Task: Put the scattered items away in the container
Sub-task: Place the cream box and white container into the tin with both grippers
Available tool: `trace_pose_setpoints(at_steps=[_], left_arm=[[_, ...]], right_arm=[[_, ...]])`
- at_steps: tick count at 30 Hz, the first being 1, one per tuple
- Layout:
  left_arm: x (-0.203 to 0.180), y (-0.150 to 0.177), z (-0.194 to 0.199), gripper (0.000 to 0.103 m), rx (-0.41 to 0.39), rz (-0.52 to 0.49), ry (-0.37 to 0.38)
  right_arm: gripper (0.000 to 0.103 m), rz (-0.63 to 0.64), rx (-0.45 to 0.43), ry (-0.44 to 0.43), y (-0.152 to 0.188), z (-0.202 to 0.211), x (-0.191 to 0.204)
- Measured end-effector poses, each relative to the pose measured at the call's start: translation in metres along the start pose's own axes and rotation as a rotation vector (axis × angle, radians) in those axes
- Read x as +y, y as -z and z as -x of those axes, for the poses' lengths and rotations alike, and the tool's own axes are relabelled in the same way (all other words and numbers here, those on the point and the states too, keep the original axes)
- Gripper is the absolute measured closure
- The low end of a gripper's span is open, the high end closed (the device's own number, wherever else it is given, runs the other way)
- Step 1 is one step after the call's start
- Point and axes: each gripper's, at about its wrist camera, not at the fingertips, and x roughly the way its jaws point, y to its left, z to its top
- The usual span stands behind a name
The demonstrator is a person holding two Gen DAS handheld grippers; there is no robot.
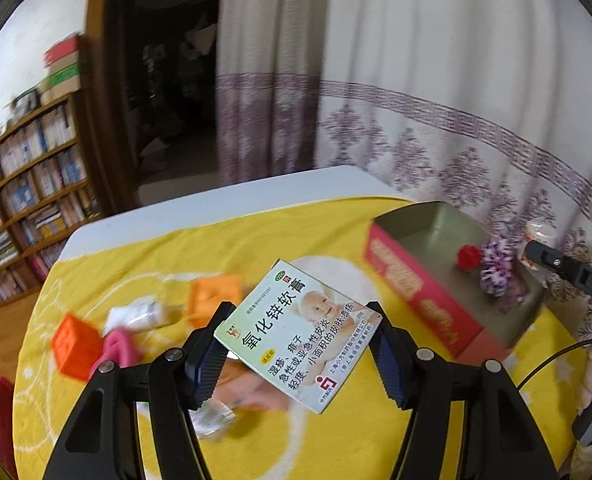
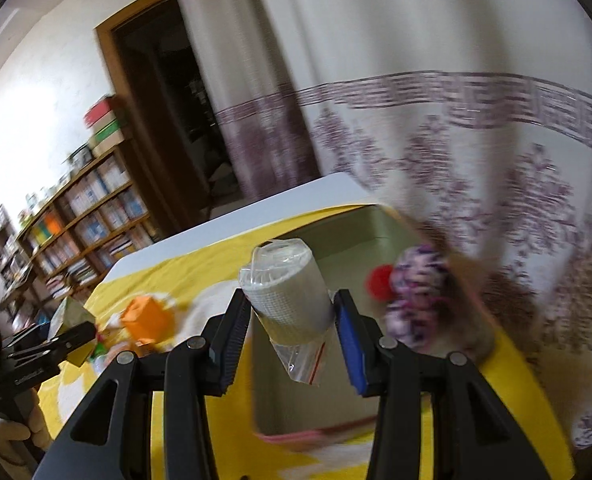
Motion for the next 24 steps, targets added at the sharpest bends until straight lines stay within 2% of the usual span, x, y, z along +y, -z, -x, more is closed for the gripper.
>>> trace_pose_setpoints(at_steps=[9, 14, 17, 18, 19, 21, 24], left_arm=[[-0.078, -0.032, -0.016, 0.036, -0.011, -0.105, 0.146], [-0.113, -0.042, -0.035, 0.036, 0.005, -0.136, 0.221], [-0.130, -0.041, -0.045, 0.035, 0.032, -0.152, 0.279], [-0.134, -0.040, -0.049, 0.033, 0.039, -0.156, 0.292], [-0.138, -0.039, -0.051, 0.022, 0.048, -0.160, 0.303], [-0.144, -0.037, -0.055, 0.011, 0.047, -0.159, 0.307], [-0.144, -0.035, -0.057, 0.011, 0.053, -0.151, 0.314]], right_arm=[[0.056, -0.015, -0.006, 0.040, 0.001, 0.001, -0.026], [0.056, -0.054, 0.000, 0.025, -0.004, -0.005, -0.040], [0.046, -0.108, -0.005, -0.031, -0.006, -0.003, -0.052], [0.037, -0.132, -0.015, -0.036, -0.007, -0.002, -0.056], [0.035, -0.145, -0.028, -0.028, -0.009, 0.000, -0.060], [0.035, -0.157, -0.042, -0.014, -0.011, 0.003, -0.066], [0.035, -0.177, -0.050, 0.000, -0.013, 0.002, -0.073]])
